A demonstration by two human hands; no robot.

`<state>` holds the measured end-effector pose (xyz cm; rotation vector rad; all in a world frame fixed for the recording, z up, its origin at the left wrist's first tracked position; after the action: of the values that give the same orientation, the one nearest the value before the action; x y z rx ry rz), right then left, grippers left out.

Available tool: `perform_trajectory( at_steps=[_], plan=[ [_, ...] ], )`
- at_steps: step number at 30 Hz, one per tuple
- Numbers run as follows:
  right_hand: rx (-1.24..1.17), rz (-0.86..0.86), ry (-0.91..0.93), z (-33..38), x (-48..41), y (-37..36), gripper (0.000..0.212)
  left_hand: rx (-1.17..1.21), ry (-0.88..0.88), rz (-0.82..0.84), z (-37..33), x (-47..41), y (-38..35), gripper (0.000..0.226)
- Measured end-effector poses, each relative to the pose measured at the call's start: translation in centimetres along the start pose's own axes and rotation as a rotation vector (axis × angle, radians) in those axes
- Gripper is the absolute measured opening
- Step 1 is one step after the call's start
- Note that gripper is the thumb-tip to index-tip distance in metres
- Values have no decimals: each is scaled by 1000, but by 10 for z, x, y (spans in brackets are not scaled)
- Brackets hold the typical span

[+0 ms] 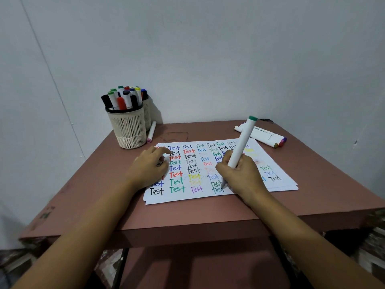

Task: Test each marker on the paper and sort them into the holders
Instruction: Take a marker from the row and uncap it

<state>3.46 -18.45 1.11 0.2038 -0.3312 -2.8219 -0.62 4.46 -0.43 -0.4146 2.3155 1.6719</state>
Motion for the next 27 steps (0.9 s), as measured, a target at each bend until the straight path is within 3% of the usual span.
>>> perform_trajectory(
  at_steps=[5, 10, 13, 23, 27],
  plan=[
    [6, -41, -2, -2, -2, 1, 25, 1, -17, -15, -1, -1, -1, 31],
    [-137, -78, -15, -3, -7, 5, 29, 71, -85, -212, -7, 2, 5, 43],
    [-230, -80, 13, 3, -12, 6, 33, 159, -107, -230, -13, 1, 8, 37],
    [-644, 138, -134, 31, -51, -27, 27, 221, -184, -254, -24, 0, 6, 44],
    [-667, 253, -124, 29, -51, -44, 27, 216, -243, -262, -26, -1, 5, 44]
  ],
)
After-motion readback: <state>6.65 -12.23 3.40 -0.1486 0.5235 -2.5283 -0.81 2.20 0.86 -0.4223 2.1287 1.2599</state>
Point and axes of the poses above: each hand's wrist, its own x-axis away from the middle knuckle, its own y-axis out of the back of the hand, z = x × y, the point moved 3 cm from there along -x, towards the middle knuckle, and after that the axes turned 10 degrees about -y, right-handed, at the moved point
